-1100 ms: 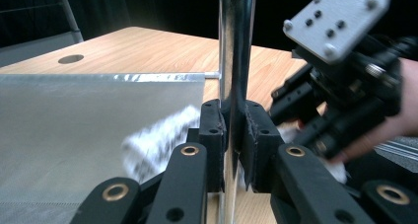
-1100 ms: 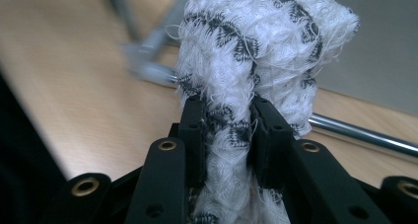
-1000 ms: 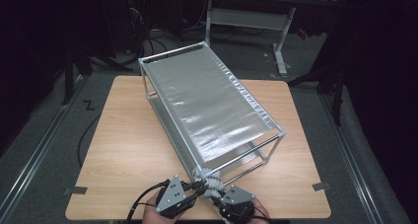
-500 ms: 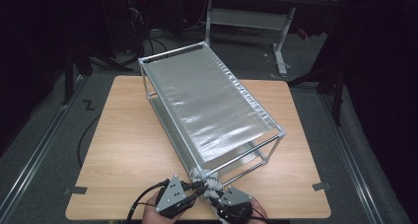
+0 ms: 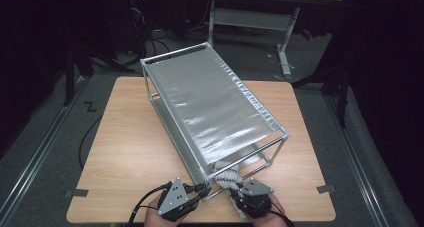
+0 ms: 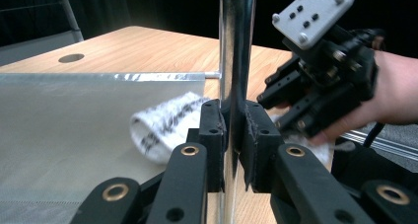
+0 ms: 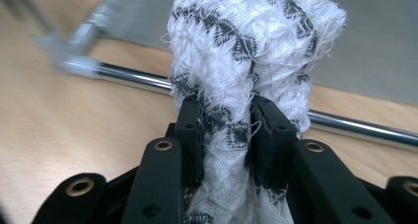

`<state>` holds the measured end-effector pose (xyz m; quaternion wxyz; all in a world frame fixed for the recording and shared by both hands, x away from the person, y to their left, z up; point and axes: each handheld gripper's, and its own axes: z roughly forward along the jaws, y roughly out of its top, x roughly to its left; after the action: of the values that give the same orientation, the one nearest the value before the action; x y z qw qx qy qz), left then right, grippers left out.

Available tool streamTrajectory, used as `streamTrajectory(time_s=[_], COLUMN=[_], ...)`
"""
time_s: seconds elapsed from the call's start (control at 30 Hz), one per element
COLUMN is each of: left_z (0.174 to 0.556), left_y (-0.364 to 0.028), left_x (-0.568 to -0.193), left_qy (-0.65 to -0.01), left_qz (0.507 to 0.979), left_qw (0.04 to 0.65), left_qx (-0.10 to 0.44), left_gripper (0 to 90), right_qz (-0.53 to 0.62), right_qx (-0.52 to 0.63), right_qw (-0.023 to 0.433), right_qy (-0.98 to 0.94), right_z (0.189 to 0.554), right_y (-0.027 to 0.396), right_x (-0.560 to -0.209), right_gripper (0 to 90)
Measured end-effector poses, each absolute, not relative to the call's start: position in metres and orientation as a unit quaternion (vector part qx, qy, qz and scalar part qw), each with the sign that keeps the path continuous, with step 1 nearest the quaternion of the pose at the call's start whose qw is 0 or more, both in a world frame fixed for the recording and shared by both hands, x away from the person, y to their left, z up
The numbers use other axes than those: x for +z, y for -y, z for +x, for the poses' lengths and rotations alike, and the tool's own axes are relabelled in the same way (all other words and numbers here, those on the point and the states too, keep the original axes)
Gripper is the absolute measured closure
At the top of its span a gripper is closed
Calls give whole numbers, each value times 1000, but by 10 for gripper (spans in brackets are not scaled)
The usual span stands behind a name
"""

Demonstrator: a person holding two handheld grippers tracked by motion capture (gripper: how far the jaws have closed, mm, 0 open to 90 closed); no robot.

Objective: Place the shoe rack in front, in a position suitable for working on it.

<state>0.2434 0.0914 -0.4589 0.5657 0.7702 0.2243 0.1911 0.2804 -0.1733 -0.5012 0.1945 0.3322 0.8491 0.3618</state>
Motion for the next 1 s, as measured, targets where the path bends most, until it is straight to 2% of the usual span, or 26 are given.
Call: streamTrajectory(time_s=[0.57, 0.9, 1.0], left_z=[244, 244, 244], left_y=[-90, -90, -90], left_x=[-459, -459, -459], left_qy=[-222, -223, -223], left_qz=[771, 770, 770], left_qw=[565, 566, 567], left_qx=[192, 192, 191], left_gripper=[805, 805, 805], right_qz=[472, 463, 458], right_qx=[337, 335, 337], right_qw=[255, 263, 261], right_qy=[-774, -777, -780], right_z=[333, 332, 331], right_y=[257, 256, 256], right_x=[-503, -504, -504], right_gripper=[675, 685, 720])
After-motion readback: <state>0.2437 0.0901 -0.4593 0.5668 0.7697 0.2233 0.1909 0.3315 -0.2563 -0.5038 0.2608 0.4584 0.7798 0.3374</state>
